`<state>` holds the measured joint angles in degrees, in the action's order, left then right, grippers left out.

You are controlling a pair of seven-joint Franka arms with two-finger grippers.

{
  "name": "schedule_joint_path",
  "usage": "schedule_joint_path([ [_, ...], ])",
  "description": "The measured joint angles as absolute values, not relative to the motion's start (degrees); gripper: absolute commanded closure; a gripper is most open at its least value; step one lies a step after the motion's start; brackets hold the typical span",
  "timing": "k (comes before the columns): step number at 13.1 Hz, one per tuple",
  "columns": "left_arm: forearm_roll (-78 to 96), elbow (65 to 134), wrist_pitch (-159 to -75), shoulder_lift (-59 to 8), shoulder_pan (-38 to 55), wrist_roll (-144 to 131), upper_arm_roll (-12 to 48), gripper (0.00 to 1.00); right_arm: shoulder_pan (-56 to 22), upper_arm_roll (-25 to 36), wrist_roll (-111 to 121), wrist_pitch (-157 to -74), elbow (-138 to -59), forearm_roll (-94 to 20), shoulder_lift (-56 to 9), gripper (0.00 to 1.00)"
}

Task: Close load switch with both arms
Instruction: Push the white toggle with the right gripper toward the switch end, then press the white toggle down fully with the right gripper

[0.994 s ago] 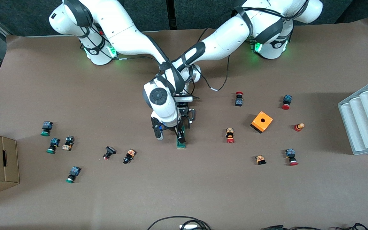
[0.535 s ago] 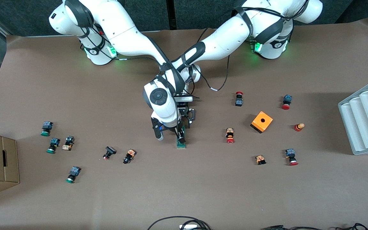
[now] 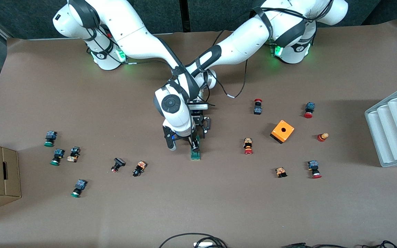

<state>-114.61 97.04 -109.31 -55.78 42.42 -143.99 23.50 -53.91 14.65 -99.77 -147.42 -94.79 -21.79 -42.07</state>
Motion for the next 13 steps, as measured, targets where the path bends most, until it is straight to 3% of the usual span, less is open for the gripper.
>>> schedule_joint_path([
  [6,-114.61,97.04,-109.30,-55.78,42.42,-143.99,23.50,0.22,-53.71,15.04,-99.76,-146.58,-94.56,-23.96,-41.53,0.39],
  [13,-114.61,97.04,-109.30,-55.78,42.43,-143.99,23.50,0.22,-53.38,15.14,-99.77,-146.07,-93.93,-23.97,-40.78,0.56],
])
